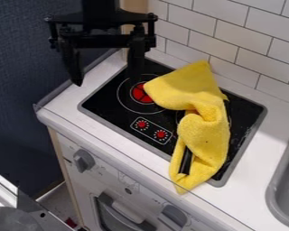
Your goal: Unfold the cloth from top left to bottom right
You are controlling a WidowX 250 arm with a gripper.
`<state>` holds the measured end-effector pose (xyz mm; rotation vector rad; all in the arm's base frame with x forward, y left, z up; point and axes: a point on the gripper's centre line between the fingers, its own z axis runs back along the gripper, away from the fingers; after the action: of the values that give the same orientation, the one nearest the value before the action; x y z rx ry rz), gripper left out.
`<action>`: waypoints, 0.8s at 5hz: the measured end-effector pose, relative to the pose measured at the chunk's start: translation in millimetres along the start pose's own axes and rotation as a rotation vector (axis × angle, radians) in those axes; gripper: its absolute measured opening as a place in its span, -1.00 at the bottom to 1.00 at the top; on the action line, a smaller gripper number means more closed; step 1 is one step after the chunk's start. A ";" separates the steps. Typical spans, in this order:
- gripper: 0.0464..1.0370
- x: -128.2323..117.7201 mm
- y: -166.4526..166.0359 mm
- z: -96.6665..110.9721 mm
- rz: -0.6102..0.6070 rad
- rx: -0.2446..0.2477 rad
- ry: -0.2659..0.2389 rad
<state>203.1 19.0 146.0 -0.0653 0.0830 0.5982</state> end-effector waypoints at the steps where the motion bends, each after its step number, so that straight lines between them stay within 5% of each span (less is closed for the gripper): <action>1: 0.92 -1.8 1.2 -4.5 0.006 0.009 0.018; 3: 0.92 37.7 -31.8 -29.9 0.137 0.018 0.124; 4: 0.92 68.3 -55.7 -56.0 0.169 -0.038 0.114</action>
<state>287.5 6.5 85.7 -0.1305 0.1890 0.7652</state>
